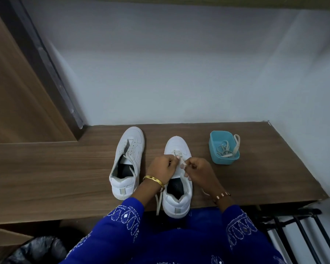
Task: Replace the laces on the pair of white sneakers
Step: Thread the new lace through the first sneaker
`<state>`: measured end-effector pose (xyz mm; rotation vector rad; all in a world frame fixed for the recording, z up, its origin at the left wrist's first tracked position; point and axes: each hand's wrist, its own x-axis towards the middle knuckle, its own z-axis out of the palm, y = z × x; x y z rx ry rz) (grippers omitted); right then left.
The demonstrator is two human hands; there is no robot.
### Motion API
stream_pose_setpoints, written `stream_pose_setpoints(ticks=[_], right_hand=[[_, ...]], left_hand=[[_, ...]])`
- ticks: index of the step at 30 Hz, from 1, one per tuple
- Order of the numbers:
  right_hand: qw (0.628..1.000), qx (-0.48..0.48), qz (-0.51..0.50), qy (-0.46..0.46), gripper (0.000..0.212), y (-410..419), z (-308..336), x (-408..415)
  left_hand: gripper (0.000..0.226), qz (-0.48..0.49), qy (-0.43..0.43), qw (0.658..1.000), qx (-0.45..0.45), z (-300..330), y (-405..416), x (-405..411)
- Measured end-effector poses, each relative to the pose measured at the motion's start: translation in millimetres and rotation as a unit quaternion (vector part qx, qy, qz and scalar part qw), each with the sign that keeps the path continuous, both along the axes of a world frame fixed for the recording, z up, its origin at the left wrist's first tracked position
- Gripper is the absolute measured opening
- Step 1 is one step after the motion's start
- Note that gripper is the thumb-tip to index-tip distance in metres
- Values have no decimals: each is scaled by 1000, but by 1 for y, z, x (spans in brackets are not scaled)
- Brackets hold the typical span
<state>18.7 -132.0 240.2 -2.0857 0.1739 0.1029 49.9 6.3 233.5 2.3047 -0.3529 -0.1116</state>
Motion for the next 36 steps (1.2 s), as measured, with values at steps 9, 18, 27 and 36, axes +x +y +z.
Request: stream_pose_setpoints(ticks=[9,18,27,36], right_hand=[[968,151,-160,120,30,-25,12,-4],[972,164,-142,90,38,-20,6,-8],[974,197,-80,74,20,-16,7,-5],[996,44,-70,-32,13,-3,-10,12]], left_hand=[[13,34,44,995,-83,-38,14,-5],[13,96,38,994,-36,-45,17,-1],[12,124,-14,992,-12,-34,17,6],[20,39,-68,997,-28,-36,10,-6]])
